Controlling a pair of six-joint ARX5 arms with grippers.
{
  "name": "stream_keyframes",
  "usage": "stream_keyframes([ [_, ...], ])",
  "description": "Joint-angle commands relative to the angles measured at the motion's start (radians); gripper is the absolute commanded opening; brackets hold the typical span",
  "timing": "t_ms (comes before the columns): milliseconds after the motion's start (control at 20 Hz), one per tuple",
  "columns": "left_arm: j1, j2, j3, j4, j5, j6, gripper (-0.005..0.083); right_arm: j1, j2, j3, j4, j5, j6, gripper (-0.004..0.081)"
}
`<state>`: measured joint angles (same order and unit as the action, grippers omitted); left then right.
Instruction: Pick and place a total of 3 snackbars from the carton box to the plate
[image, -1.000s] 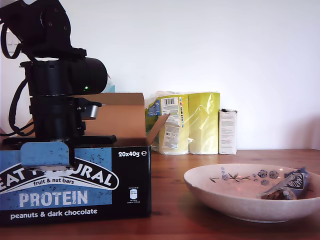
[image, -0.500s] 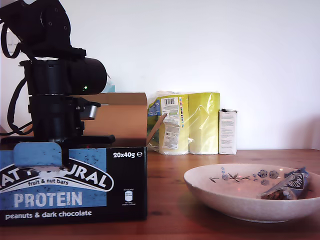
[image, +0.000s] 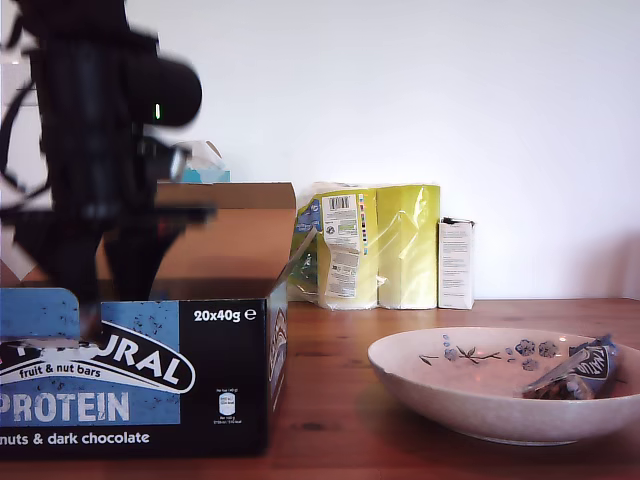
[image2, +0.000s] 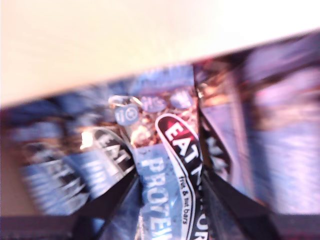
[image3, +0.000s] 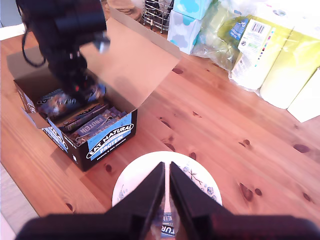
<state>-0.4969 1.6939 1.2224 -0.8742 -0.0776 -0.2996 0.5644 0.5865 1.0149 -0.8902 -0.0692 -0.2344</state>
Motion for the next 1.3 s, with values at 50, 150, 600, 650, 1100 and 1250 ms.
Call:
stream_keyframes([
  [50, 0.000, -0.048, 0.058, -0.040, -0.001, 0.022, 0.0192, -0.003, 0.000, -0.021, 0.010, -0.003, -0.002, -0.0013],
  [150, -0.018, -0.080, 0.088, -0.054, 0.023, 0.050, 0.0193, -0.003, -0.001, -0.021, 0.006, -0.003, -0.002, -0.0013],
  [600, -0.270, -0.110, 0.122, 0.283, 0.227, 0.368, 0.0193, -0.003, -0.014, -0.021, -0.044, -0.024, -0.002, -0.0013],
  [650, -0.288, -0.109, 0.122, 0.339, 0.228, 0.377, 0.0193, -0.003, -0.023, -0.021, -0.058, -0.034, -0.001, -0.0013],
  [1100, -0.388, 0.090, 0.132, 0.691, 0.246, 0.344, 0.0193, -0.003, -0.125, -0.021, -0.131, -0.027, 0.011, -0.0013],
  [1250, -0.411, 0.188, 0.183, 0.696, 0.246, 0.294, 0.0193, -0.003, -0.128, -0.021, -0.148, -0.027, 0.011, -0.0013],
])
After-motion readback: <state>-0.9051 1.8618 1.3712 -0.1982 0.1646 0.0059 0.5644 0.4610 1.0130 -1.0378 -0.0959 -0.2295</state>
